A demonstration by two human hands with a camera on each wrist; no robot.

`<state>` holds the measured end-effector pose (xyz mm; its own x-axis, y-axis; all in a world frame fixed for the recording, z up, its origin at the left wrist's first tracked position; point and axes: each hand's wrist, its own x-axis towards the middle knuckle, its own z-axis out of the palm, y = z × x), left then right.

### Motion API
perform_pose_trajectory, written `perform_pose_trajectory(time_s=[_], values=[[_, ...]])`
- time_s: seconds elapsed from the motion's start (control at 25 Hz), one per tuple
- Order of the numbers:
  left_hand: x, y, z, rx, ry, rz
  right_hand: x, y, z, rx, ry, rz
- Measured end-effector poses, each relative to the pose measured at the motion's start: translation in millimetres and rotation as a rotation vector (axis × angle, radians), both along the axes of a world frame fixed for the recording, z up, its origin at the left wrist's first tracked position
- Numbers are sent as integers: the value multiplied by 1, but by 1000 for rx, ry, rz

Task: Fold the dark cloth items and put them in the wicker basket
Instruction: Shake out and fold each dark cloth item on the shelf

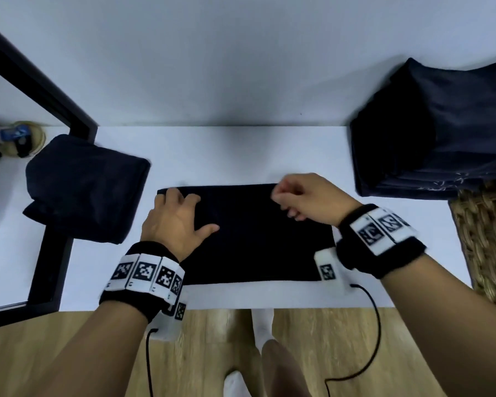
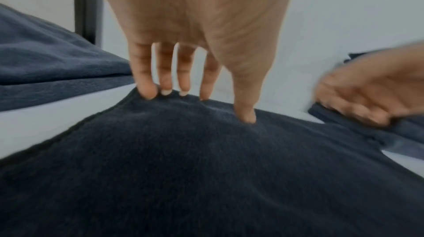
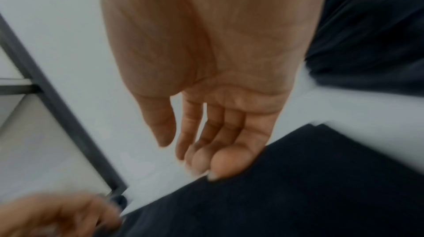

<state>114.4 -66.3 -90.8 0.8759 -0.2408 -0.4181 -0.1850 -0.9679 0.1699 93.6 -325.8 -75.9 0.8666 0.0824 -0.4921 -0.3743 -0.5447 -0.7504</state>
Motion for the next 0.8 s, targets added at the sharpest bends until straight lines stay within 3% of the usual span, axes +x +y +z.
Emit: perform_pose_trajectory(time_s=[0.08,0.16,0.44,0.6,0.72,0.8], values=[[-7,-12,0,31,-51,-62,23,22,-12,-156,-89,169],[-17,-22,-5,114,14,-164,32,22,-30,-311,-94,242],[24,-52,-17,202,-108,-292,-5,-38,-40,-527,57,-20],[-1,-61,-29,-121,-406,-421,-54,-34,-38,-487,259,-2],[-57,-41,-37,-263,-317,-558,-83,-18,-35,-418,320,15],[-82,-17,-41,-247,-286,-573,-101,-6,-33,-492,215,-4]])
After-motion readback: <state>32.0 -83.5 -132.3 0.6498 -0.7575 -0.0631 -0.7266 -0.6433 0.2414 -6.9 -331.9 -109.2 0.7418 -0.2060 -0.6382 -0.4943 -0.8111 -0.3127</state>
